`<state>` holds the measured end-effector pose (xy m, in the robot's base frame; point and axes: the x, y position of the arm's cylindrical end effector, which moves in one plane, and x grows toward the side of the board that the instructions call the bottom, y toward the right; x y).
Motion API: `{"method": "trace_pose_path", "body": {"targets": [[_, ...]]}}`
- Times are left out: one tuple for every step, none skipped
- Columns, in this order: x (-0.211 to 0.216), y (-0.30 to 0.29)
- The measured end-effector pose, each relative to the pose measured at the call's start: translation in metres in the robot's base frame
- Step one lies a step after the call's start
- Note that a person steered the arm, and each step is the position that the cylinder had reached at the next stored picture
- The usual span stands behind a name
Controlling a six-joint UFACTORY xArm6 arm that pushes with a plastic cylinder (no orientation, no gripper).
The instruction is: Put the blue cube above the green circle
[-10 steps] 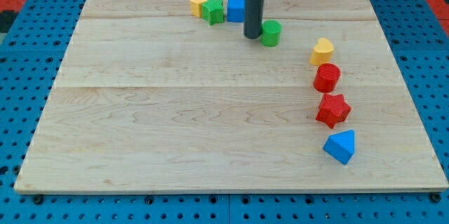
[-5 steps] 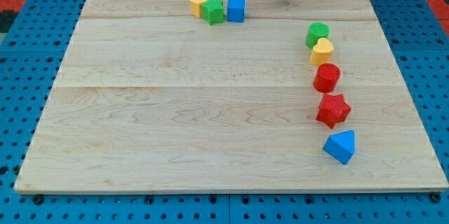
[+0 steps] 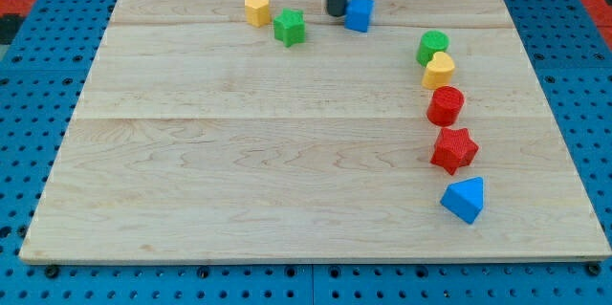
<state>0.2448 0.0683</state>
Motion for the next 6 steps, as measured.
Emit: {"method": "trace_pose_path", "body": {"targets": [[0.000, 0.050], [0.009, 0.056], [0.020, 0.057], [0.029, 0.072], [0.030, 0.029], [0.070, -0.033]]}}
